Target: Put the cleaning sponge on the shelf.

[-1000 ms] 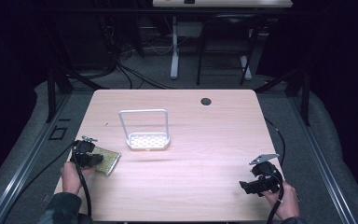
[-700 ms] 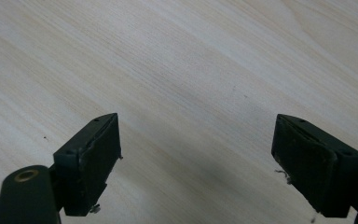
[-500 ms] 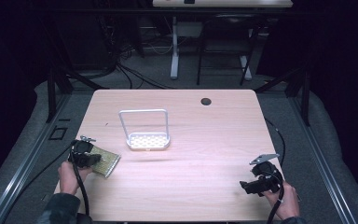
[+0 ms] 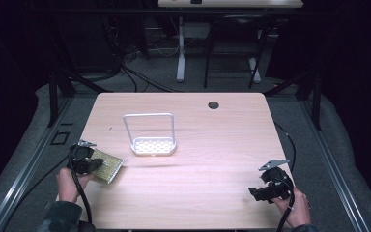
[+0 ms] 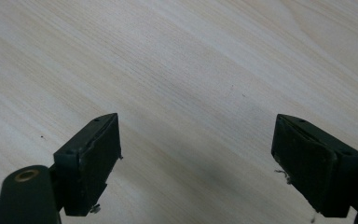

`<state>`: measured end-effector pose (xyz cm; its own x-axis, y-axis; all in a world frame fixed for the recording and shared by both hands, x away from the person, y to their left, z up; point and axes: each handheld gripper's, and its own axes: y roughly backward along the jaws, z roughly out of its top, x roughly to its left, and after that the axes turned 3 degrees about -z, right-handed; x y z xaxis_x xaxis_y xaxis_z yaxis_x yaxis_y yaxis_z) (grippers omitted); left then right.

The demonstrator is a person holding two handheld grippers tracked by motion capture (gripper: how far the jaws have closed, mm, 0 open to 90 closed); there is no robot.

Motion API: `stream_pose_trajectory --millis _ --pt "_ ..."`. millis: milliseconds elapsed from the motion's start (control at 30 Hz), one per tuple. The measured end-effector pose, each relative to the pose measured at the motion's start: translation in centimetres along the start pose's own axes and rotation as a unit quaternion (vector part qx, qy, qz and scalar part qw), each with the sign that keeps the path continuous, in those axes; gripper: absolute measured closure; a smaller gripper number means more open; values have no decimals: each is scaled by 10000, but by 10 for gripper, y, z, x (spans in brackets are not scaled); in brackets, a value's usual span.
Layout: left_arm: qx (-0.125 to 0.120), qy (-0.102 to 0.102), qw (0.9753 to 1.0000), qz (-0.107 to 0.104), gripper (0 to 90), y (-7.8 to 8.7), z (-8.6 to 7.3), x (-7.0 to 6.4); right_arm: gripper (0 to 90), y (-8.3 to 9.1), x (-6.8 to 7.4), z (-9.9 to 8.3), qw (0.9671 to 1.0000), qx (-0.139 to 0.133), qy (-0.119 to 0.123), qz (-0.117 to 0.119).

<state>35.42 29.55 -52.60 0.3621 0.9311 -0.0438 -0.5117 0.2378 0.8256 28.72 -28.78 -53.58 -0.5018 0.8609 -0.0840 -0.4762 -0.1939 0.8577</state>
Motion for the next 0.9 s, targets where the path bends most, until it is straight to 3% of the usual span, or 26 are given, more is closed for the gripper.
stream_pose_trajectory --millis 333,667,900 --pt "-166 14 9998 -127 891 5 -1 -10 153 0 0 0 10000 1 14 -29" --pt "-183 -39 9995 -261 892 7 -1 -19 154 0 0 0 10000 13 23 -18" --pt "-158 -187 9992 -331 897 7 0 -26 154 -1 1 0 10000 10 10 -7"
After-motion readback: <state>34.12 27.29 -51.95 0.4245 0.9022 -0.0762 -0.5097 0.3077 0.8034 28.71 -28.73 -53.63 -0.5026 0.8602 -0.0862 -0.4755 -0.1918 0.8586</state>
